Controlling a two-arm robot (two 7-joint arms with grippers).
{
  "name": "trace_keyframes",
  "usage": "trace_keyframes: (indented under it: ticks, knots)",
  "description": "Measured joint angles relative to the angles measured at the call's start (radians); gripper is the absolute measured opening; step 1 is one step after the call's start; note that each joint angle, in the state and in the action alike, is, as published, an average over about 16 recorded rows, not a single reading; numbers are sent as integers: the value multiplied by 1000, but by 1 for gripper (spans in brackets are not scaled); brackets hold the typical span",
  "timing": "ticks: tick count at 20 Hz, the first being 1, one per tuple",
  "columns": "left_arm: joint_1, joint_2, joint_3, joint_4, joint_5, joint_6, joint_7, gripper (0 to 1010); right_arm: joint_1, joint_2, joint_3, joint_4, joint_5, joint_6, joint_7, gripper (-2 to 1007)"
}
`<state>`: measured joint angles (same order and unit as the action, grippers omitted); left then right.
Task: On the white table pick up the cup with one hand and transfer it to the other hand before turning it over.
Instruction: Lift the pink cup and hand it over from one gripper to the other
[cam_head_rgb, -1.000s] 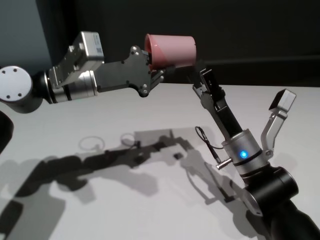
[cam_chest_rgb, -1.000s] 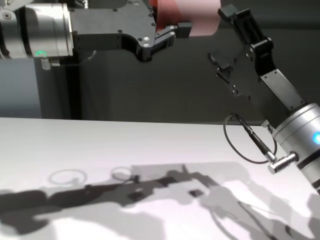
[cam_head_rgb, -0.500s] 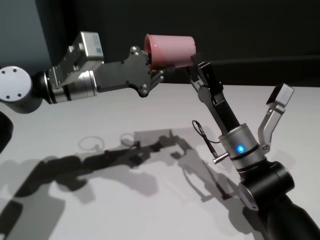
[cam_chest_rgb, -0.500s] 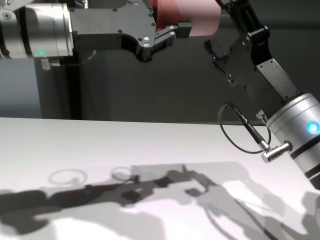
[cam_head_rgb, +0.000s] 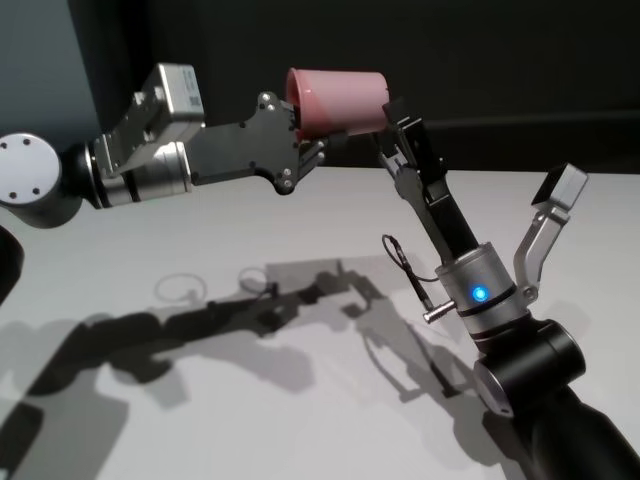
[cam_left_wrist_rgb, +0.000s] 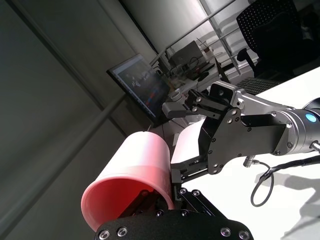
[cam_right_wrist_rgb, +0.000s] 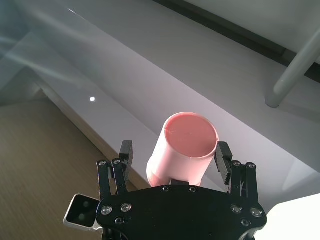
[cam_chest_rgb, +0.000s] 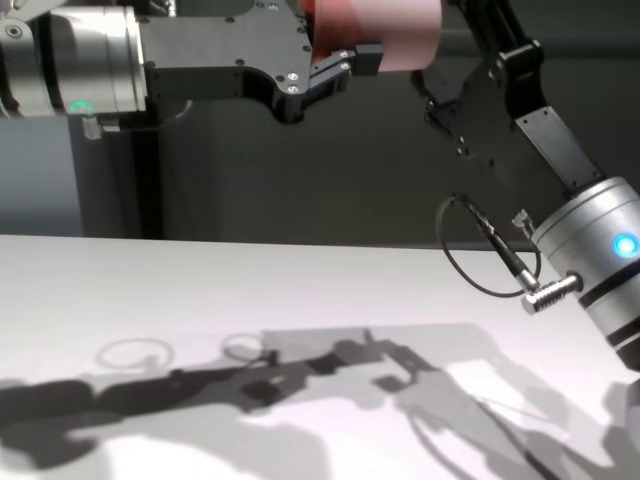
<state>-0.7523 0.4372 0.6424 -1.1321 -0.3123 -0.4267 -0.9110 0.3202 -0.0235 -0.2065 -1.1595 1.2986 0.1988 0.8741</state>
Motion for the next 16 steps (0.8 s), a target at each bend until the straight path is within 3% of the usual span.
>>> trace_keyframes:
  ticks: [16]
  knots:
    - [0,0,0,0,0,0,0,38,21,5,-21,37,46,-14,12,1004]
